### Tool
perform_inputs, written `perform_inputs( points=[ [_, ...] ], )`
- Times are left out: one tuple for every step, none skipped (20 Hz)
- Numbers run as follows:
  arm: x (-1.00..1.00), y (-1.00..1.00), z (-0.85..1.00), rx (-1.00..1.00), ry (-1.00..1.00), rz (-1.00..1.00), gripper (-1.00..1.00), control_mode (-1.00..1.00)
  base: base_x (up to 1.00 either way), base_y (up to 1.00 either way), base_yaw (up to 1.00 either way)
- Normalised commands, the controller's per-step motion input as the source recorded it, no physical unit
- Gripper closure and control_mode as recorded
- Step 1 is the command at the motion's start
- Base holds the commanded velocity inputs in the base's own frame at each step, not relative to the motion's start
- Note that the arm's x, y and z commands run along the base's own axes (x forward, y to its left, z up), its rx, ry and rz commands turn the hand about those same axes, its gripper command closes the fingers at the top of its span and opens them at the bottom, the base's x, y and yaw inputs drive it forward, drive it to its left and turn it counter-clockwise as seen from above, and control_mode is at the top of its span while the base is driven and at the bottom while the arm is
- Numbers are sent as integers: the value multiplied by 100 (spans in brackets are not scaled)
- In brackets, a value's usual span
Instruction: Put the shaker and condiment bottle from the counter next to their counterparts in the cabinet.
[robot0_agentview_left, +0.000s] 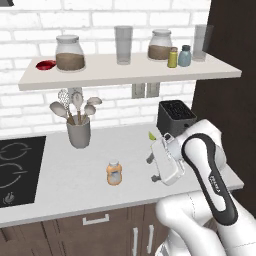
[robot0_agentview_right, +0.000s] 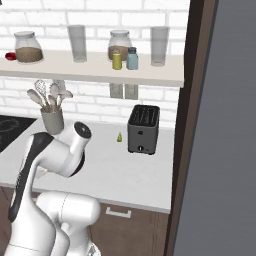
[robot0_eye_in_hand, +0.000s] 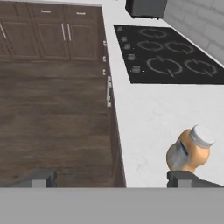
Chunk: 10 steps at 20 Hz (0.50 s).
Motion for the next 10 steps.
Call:
perform_inputs(
  points=[
    [29,5,-16,0,0,0,-100,-100,0,0,0],
    [31,3,-20,0,0,0,-100,-100,0,0,0],
    [25,2,-25,0,0,0,-100,-100,0,0,0],
    [6,3,-32,0,3,1,-100,-100,0,0,0],
    [0,4,-39,0,7,2,-100,-100,0,0,0],
    [0,0,-41,0,3,3,-100,-100,0,0,0],
    [14,1,-41,0,0,0,-100,-100,0,0,0],
    [18,2,-34,0,0,0,-100,-100,0,0,0],
    [25,6,-26,1,0,0,-100,-100,0,0,0],
    [32,6,-16,3,0,0,-100,-100,0,0,0]
  ],
)
